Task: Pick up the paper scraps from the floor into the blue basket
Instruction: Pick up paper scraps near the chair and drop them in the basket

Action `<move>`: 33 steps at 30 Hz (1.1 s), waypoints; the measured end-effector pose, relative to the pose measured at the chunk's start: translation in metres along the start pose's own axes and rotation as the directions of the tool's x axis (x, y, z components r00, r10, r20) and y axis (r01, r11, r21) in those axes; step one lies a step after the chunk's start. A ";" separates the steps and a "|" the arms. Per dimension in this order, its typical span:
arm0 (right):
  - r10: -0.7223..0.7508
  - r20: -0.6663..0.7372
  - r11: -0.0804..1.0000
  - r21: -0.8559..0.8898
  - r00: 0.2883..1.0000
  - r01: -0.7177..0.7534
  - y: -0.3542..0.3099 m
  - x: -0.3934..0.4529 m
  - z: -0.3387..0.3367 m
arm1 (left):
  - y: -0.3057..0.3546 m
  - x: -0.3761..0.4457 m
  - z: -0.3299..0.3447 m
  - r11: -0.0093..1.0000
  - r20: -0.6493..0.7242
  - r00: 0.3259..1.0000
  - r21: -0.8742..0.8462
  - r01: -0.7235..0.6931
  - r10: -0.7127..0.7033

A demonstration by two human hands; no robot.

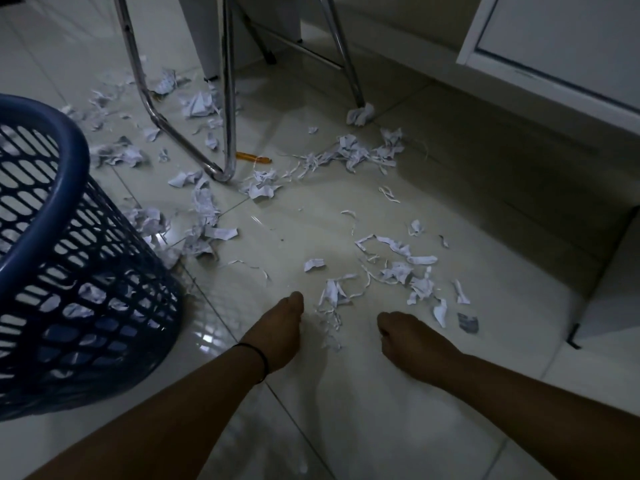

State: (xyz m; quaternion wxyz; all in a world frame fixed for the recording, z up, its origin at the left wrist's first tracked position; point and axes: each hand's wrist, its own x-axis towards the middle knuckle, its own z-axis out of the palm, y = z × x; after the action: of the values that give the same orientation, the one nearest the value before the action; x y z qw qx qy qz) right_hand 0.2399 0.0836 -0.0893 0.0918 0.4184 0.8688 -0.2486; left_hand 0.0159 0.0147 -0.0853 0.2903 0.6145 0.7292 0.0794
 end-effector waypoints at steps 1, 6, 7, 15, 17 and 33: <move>0.017 -0.030 0.999 0.042 0.999 -0.016 0.001 0.002 -0.004 | 0.004 0.001 0.000 1.000 -0.024 1.000 -0.024 0.003 -0.004; 0.033 -0.177 0.993 0.116 0.984 -0.012 0.009 -0.005 -0.020 | 0.022 0.007 0.012 0.999 -0.091 0.996 0.036 -0.018 0.021; 0.014 -0.232 0.997 0.082 0.973 0.005 0.013 -0.008 -0.022 | 0.025 0.010 0.015 0.997 -0.082 0.996 0.073 -0.017 0.023; 0.187 -0.388 0.978 -0.018 0.903 -0.210 0.065 -0.039 -0.032 | 0.028 0.025 0.033 0.970 0.129 0.984 0.223 0.094 -0.125; 0.247 -0.345 0.959 -0.050 0.905 -0.280 0.082 -0.045 -0.031 | 0.029 0.025 0.034 0.975 0.116 0.989 0.211 0.066 -0.092; 0.276 -0.320 0.927 -0.163 0.906 -0.339 0.105 -0.035 -0.019 | 0.047 0.027 0.035 0.995 -0.151 0.984 0.002 0.100 -0.098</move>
State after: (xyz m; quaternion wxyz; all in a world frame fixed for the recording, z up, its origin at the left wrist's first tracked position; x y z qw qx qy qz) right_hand 0.3441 0.1244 -0.0967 0.0455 0.5703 0.8171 -0.0713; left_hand 0.0715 0.0424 -0.1003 0.2351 0.5711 0.7791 0.1074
